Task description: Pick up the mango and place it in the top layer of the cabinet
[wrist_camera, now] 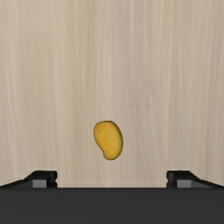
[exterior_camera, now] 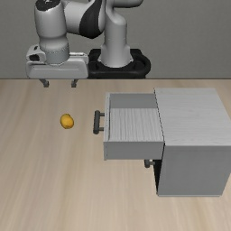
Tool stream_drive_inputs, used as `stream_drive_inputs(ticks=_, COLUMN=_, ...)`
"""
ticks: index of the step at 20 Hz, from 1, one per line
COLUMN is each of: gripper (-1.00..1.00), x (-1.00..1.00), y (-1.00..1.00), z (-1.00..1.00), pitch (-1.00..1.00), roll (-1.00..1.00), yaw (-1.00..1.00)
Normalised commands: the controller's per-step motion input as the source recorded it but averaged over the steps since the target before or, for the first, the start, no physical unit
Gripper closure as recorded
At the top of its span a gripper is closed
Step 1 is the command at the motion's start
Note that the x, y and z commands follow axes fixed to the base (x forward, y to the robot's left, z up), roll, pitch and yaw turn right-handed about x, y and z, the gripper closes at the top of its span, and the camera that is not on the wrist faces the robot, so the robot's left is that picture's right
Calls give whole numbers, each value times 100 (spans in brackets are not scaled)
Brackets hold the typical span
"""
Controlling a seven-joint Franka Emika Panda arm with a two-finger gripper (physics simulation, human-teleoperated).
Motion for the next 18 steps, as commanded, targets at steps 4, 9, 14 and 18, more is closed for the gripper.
stream_drive_inputs(ticks=4, gripper=-100, x=0, y=0, z=-100, pitch=0, roll=0, yaw=0)
stream_drive_inputs(ticks=9, gripper=-100, x=0, y=0, z=-100, pitch=0, roll=0, yaw=0)
stream_drive_inputs(ticks=14, gripper=-100, x=0, y=0, z=-100, pitch=0, roll=0, yaw=0)
stream_drive_inputs(ticks=18, gripper=100, x=-25, y=0, z=-25, pitch=0, roll=0, yaw=0)
